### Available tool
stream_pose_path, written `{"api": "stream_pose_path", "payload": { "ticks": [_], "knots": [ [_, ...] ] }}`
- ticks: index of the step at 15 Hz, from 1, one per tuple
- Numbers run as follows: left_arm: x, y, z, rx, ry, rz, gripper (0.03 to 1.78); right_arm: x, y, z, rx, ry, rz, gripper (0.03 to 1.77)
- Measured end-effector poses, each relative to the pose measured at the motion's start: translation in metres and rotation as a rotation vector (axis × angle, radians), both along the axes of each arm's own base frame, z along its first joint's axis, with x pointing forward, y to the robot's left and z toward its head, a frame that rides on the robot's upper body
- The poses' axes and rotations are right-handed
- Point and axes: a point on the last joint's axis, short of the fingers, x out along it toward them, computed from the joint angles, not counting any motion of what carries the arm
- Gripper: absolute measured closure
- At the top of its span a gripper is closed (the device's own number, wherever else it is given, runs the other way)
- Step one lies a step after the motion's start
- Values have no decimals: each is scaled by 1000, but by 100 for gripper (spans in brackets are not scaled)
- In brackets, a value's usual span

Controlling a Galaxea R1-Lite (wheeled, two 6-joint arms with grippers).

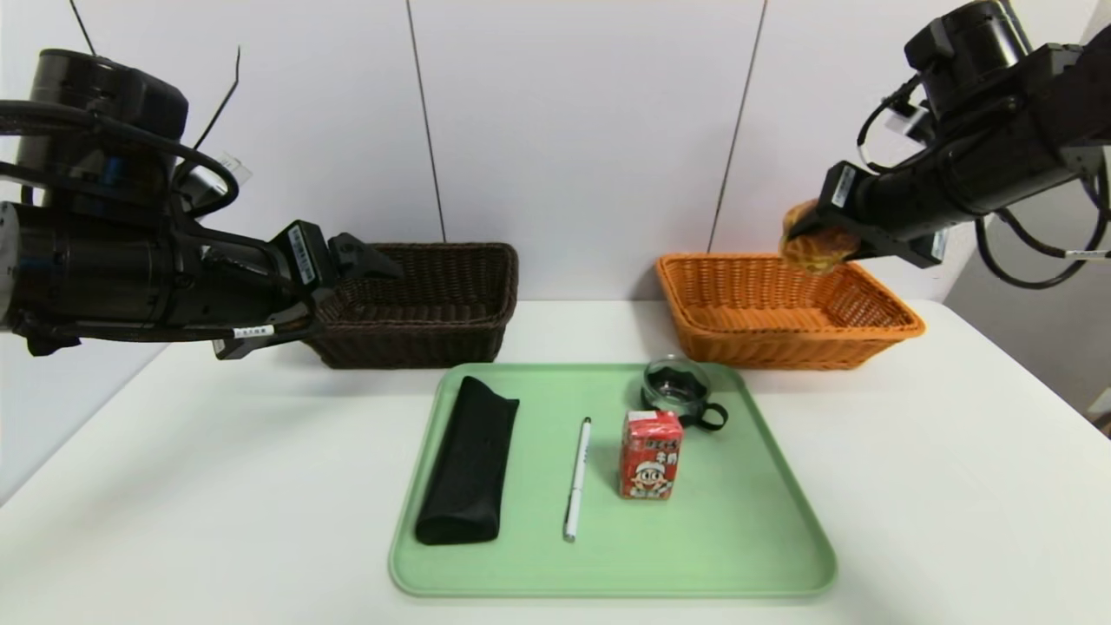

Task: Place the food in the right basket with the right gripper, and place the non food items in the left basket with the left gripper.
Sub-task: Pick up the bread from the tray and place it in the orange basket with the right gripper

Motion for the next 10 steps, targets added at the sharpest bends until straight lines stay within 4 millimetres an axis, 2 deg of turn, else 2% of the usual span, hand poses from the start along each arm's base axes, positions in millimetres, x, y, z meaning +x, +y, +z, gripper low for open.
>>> {"api": "stream_pose_path", "payload": {
  "ticks": [2,4,7,10],
  "knots": [
    [2,-1,-2,3,6,-2,12,25,-2,-4,24,-109,-23,101],
    [3,-1,-3,5,11,-3,12,48,-2,-17,50,-160,-53,101],
    [6,-2,-7,10,24,-3,12,75,1,-45,124,-132,-82,101],
    [9,-3,-9,13,33,-4,12,90,3,-70,157,-71,-55,101]
  ]
}}
